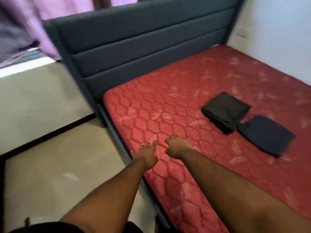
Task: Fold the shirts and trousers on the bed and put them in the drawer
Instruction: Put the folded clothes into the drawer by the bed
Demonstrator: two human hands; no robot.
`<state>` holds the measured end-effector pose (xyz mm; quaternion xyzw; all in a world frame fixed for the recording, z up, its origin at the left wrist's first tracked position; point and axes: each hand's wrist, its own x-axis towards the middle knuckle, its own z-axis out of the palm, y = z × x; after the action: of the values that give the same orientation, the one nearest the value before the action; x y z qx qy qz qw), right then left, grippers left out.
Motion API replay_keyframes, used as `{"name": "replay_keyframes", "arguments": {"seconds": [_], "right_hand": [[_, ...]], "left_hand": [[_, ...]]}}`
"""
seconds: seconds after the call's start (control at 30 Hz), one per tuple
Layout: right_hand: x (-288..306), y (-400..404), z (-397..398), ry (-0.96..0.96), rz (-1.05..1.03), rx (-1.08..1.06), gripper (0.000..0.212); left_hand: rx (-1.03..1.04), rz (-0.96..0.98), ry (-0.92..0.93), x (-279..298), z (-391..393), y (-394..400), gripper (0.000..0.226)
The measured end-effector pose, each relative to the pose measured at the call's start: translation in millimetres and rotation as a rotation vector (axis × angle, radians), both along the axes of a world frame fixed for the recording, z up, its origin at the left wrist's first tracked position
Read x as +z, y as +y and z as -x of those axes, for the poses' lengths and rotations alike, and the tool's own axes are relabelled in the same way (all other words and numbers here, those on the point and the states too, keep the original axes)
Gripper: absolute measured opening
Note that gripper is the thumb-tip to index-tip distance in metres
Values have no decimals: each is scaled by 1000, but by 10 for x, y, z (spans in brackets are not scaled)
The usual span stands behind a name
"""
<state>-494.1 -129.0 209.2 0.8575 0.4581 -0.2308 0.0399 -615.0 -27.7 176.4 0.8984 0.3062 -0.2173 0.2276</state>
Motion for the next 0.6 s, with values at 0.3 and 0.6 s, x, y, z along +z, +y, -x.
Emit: {"name": "replay_keyframes", "arguments": {"seconds": [0.3, 0.6], "right_hand": [[-204, -1217, -1333, 162, -113, -592, 48], [-1096, -1554, -2829, 516, -660, -1338, 20]], "left_hand": [[83, 465, -239, -116, -1872, -818, 76], [442, 859, -254, -918, -3776, -1112, 61]]}}
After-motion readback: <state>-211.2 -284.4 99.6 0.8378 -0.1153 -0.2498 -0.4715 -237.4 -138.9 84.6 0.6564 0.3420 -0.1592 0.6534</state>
